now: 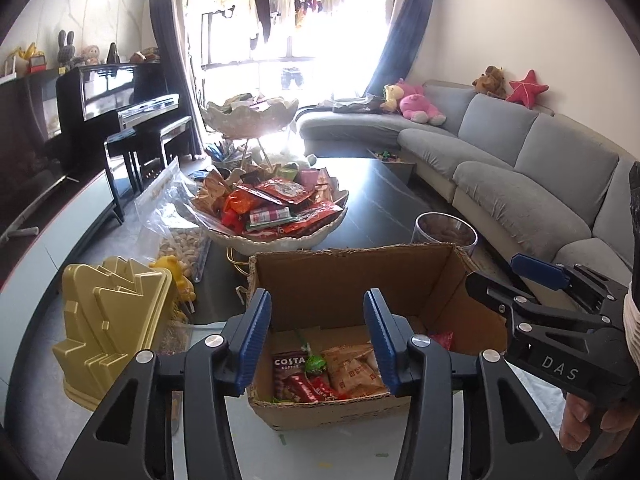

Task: Organize snacks

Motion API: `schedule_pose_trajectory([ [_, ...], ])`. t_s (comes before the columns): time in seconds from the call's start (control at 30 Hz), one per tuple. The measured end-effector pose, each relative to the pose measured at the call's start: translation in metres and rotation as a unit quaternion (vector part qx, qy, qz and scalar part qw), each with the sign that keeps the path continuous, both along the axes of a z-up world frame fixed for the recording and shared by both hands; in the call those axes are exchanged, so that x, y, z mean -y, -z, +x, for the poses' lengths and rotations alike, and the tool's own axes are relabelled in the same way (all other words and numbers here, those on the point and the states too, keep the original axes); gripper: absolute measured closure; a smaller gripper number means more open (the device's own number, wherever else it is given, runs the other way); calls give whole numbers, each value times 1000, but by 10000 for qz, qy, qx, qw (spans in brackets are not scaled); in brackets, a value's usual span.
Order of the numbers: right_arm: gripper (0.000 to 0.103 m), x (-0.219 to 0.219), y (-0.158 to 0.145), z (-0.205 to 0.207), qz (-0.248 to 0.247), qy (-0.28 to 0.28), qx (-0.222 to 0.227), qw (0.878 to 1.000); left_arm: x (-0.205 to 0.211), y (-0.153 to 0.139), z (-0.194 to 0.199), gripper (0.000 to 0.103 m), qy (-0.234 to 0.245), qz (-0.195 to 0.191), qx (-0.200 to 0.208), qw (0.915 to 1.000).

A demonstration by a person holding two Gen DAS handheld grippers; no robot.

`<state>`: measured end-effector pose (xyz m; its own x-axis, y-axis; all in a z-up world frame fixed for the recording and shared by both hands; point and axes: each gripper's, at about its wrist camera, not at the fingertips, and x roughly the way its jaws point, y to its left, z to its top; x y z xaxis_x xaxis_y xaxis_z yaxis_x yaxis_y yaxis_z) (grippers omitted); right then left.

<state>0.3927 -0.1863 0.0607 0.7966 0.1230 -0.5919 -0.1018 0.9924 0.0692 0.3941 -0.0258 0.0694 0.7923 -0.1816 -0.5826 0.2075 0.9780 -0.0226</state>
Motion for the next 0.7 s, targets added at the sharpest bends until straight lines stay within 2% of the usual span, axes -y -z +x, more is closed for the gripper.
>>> schedule_pose_trajectory([
  [0.2,32,-1,-4,-22,-11,-1,164,9999,-4,-3,-22,48,-121,22,136,9998],
  [0.27,32,-1,-6,-33,22,-5,199,9998,-7,-5,-33,40,-166,-11,189,9997],
  [0.53,26,-2,-17,-82,-8,72,450,9990,-9,-18,-85,31,-282,81,530,9982],
  [0.7,21,-1,-24,-117,-37,199,639,9977,-9,-20,-121,18,-310,170,721,9968],
])
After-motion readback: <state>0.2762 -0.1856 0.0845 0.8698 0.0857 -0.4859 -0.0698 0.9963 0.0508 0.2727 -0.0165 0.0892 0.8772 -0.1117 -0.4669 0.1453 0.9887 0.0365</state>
